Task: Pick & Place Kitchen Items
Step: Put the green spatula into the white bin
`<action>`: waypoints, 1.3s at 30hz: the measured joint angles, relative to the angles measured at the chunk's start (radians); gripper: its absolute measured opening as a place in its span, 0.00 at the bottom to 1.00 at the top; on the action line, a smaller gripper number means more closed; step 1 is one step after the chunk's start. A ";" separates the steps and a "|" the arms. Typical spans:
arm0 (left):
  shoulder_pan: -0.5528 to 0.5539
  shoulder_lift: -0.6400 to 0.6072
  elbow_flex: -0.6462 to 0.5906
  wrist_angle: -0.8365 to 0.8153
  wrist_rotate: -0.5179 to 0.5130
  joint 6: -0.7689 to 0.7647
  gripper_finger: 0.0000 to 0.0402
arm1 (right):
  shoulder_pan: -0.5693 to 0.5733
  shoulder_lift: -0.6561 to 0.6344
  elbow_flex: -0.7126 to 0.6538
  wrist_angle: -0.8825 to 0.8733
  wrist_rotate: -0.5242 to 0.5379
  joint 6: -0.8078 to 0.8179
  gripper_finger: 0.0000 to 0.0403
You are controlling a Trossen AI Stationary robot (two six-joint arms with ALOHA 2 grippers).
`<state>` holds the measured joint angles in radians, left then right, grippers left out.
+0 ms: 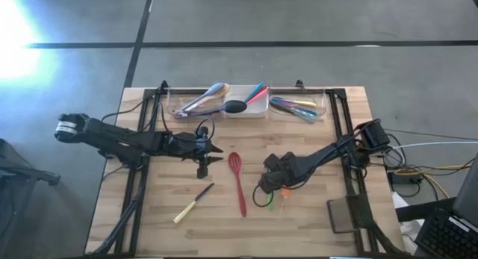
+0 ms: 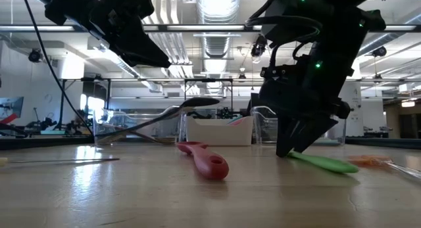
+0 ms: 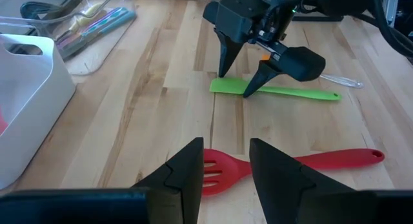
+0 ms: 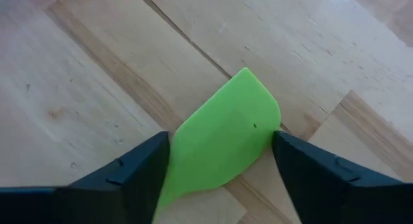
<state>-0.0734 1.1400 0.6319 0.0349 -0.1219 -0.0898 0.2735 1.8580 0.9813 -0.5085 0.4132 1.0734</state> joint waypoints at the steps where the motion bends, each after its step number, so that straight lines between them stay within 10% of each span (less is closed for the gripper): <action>1: 0.000 0.000 0.000 0.000 0.000 0.000 0.32 | 0.000 0.000 0.000 0.000 0.000 -0.004 0.62; 14: 0.000 0.000 0.000 0.002 0.000 0.000 0.32 | 0.003 -0.024 0.000 0.000 -0.052 -0.062 0.06; 39: 0.000 0.000 0.000 -0.005 0.000 -0.041 0.32 | -0.001 -0.240 -0.015 -0.017 0.008 -0.124 0.02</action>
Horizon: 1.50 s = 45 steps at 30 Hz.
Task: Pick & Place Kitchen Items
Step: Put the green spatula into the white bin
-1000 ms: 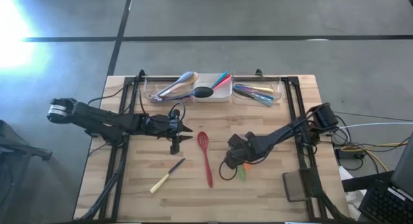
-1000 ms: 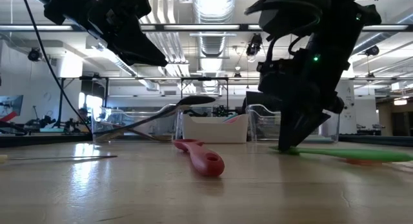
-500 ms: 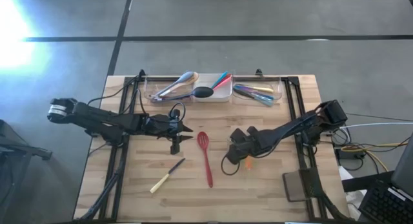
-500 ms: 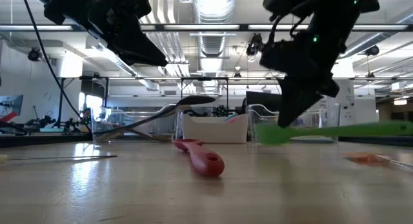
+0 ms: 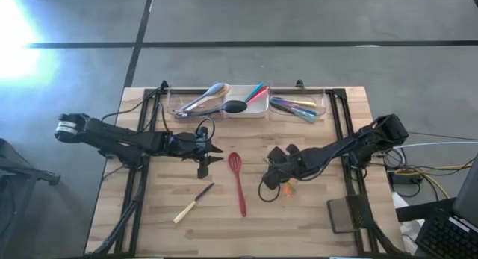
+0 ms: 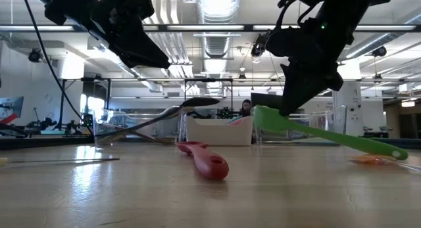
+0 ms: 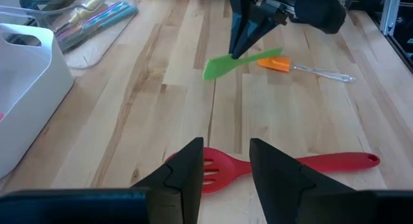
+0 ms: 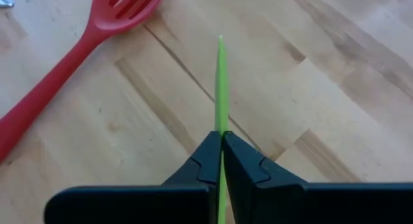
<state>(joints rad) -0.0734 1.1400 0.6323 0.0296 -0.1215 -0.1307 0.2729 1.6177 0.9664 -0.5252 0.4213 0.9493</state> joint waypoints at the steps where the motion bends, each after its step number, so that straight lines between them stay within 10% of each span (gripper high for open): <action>1: 0.000 0.000 0.000 0.000 0.000 0.000 0.32 | 0.000 -0.001 -0.002 0.001 0.000 0.000 0.02; 11: 0.008 0.028 0.000 -0.002 0.002 -0.108 0.32 | 0.001 0.003 -0.006 0.002 -0.006 0.008 0.02; 30: 0.039 0.509 0.117 0.420 0.194 -0.151 0.41 | 0.002 0.003 -0.006 0.009 -0.027 0.011 0.02; 45: 0.071 0.634 0.466 -0.015 0.171 0.395 0.60 | 0.003 0.001 -0.006 0.019 -0.057 -0.005 0.02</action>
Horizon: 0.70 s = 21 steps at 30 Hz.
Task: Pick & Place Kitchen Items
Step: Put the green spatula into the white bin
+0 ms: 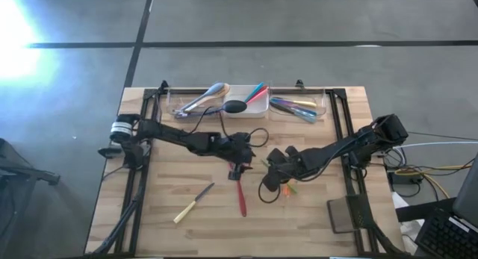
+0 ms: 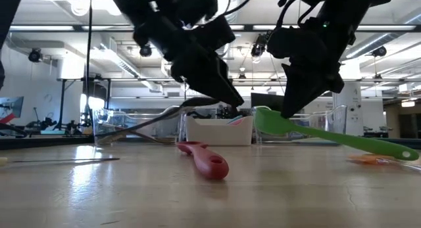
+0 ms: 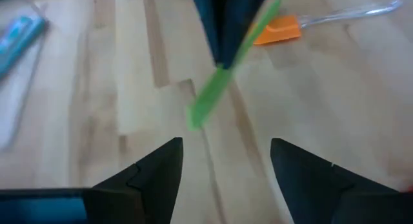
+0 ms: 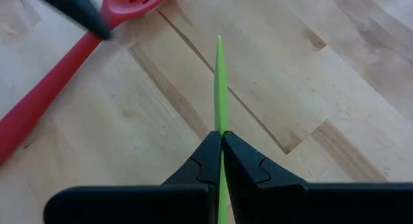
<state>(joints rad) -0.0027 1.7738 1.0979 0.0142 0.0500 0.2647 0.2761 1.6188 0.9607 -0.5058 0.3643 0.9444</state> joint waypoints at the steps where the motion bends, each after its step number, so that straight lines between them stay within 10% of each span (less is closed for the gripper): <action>1: 0.006 0.011 0.022 -0.018 -0.001 0.021 0.60 | 0.001 0.000 0.000 0.001 -0.001 -0.002 0.02; 21: 0.059 0.181 0.196 -0.107 0.198 0.178 0.59 | 0.001 0.000 0.000 0.026 -0.051 -0.040 0.02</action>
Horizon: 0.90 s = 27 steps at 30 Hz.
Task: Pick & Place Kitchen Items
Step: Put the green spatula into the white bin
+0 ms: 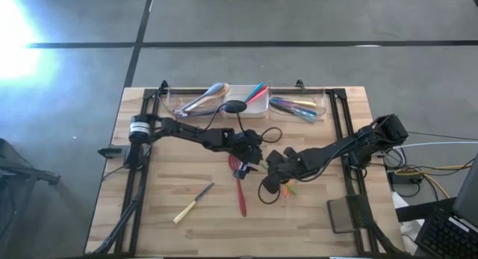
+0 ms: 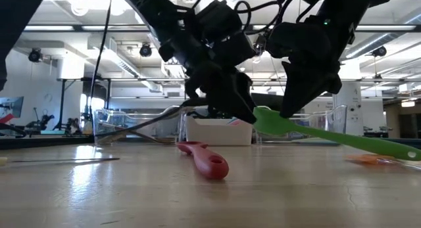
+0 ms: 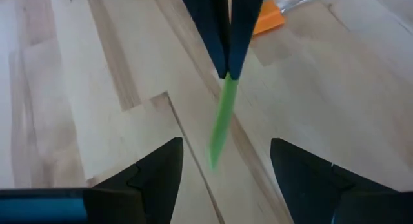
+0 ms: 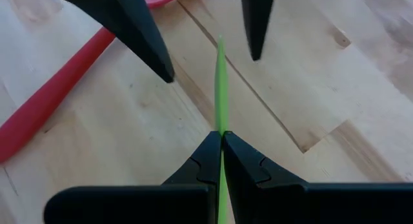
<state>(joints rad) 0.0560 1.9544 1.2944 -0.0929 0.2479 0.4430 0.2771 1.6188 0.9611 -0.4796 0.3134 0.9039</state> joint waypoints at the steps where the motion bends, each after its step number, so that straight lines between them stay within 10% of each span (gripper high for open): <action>1: 0.001 0.011 0.007 0.005 0.001 0.003 0.59 | 0.000 0.000 0.000 0.000 -0.001 0.000 0.02; 11: 0.002 0.091 0.098 0.006 0.051 0.002 0.55 | 0.000 0.000 0.000 0.006 -0.003 0.000 0.02; 20: 0.002 0.101 0.097 -0.029 0.057 -0.002 0.07 | 0.000 0.000 0.000 0.011 -0.008 0.000 0.02; 27: 0.001 0.100 0.100 -0.041 0.050 -0.020 0.06 | 0.000 0.000 0.000 0.012 -0.012 0.000 0.02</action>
<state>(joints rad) 0.0574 2.0541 1.3949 -0.1334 0.2983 0.4228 0.2768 1.6187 0.9611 -0.4671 0.3011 0.9043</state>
